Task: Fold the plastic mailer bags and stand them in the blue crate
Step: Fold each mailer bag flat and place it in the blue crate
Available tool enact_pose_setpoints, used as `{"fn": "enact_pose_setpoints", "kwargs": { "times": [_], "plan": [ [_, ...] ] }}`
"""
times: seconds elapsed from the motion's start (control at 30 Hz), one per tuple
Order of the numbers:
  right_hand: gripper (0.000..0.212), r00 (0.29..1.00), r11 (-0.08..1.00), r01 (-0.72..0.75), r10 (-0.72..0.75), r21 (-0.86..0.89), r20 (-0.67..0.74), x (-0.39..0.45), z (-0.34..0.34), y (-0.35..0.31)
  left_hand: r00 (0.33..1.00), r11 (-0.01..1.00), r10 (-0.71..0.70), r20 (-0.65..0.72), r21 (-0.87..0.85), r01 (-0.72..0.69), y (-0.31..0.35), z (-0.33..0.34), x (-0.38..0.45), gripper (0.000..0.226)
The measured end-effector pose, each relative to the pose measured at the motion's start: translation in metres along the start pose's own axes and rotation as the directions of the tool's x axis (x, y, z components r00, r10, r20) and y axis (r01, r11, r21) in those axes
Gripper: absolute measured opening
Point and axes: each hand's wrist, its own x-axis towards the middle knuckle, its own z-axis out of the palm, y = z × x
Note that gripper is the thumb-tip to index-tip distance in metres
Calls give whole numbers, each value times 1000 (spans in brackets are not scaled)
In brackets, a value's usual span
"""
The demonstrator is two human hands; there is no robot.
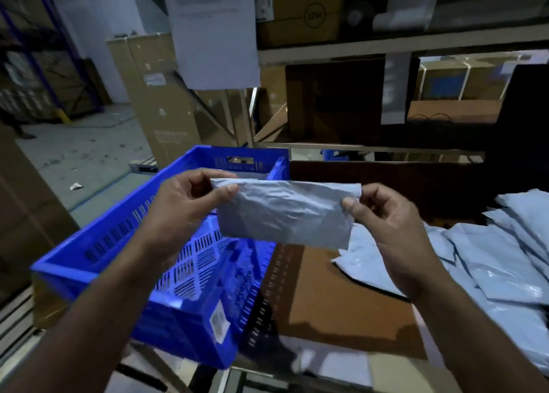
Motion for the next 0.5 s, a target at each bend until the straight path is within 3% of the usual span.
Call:
{"fn": "enact_pose_setpoints", "kwargs": {
  "times": [0.2, 0.3, 0.37, 0.5],
  "plan": [
    [11, 991, 997, 53, -45, -61, 127, 68, 89, -27, 990, 939, 136, -45, 324, -115, -5, -101, 58, 7],
    [25, 975, 970, 162, -129, -180, 178, 109, 136, -12, 991, 906, 134, -23, 408, -113, -23, -145, 93, 6],
    [30, 965, 904, 218, -144, -368, 218, 133, 161, 5, 993, 872, 115, -8, 480, -97, -44, -168, 115, 6],
    [34, 963, 639, 226, -34, -735, 267, 160, 197, 34, 995, 787, 78, 68, 609, -104, -92, -189, 157, 7]
  ]
}}
